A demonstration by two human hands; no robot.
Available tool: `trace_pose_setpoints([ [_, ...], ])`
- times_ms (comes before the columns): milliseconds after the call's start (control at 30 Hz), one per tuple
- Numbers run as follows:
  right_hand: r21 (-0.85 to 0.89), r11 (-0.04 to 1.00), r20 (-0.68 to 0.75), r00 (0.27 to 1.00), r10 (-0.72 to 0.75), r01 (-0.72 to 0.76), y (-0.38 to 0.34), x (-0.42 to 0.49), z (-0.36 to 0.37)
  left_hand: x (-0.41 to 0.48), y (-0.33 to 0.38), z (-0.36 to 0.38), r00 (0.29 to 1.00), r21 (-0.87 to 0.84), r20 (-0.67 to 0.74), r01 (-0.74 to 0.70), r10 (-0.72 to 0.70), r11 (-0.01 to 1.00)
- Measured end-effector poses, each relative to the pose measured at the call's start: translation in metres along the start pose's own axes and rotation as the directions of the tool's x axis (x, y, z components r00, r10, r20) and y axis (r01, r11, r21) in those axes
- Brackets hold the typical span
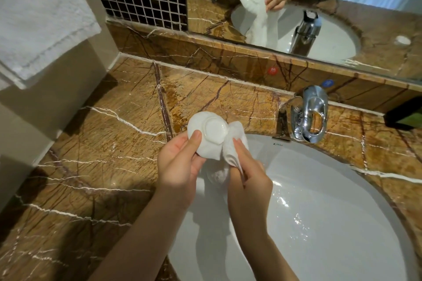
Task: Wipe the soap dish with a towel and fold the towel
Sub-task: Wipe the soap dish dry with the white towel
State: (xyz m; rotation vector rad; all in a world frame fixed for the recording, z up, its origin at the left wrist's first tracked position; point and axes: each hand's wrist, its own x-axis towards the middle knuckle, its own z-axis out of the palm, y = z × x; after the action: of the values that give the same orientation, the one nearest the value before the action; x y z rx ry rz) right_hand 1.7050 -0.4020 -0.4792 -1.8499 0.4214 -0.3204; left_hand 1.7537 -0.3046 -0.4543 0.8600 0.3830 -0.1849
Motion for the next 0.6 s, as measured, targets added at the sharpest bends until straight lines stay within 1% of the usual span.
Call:
trace_pose_setpoints([
  [67, 0.158, 0.985, -0.006, 0.997, 0.073, -0.071, -0.002, 0.003, -0.002, -0.003, -0.003, -0.001, 1.0, -0.034, 0.021, 0.004, -0.003, 0.999],
  [133, 0.29, 0.947, 0.02, 0.99, 0.14, -0.139, -0.005, 0.009, -0.006, -0.006, -0.007, -0.007, 0.999, -0.051, 0.046, 0.021, -0.019, 0.998],
  [233, 0.362, 0.905, 0.122, 0.974, 0.194, -0.225, -0.005, 0.015, -0.011, -0.001, 0.0, -0.019, 0.988, 0.019, 0.128, 0.082, -0.083, 0.996],
  [300, 0.354, 0.905, 0.19, 0.966, 0.176, -0.235, -0.003, 0.019, -0.017, 0.004, 0.01, -0.025, 0.97, 0.106, 0.187, 0.139, -0.157, 0.985],
  [400, 0.298, 0.936, 0.256, 0.961, 0.108, -0.185, -0.003, 0.027, -0.023, 0.007, 0.022, -0.026, 0.935, 0.262, 0.238, 0.197, -0.261, 0.945],
  [500, 0.221, 0.97, 0.318, 0.948, 0.028, -0.102, -0.009, 0.034, -0.023, 0.008, 0.031, -0.025, 0.891, 0.267, 0.28, 0.286, -0.358, 0.92],
  [600, 0.139, 0.989, 0.404, 0.915, -0.019, -0.041, -0.012, 0.04, -0.02, 0.012, 0.036, -0.02, 0.864, 0.289, 0.247, 0.368, -0.44, 0.884],
])
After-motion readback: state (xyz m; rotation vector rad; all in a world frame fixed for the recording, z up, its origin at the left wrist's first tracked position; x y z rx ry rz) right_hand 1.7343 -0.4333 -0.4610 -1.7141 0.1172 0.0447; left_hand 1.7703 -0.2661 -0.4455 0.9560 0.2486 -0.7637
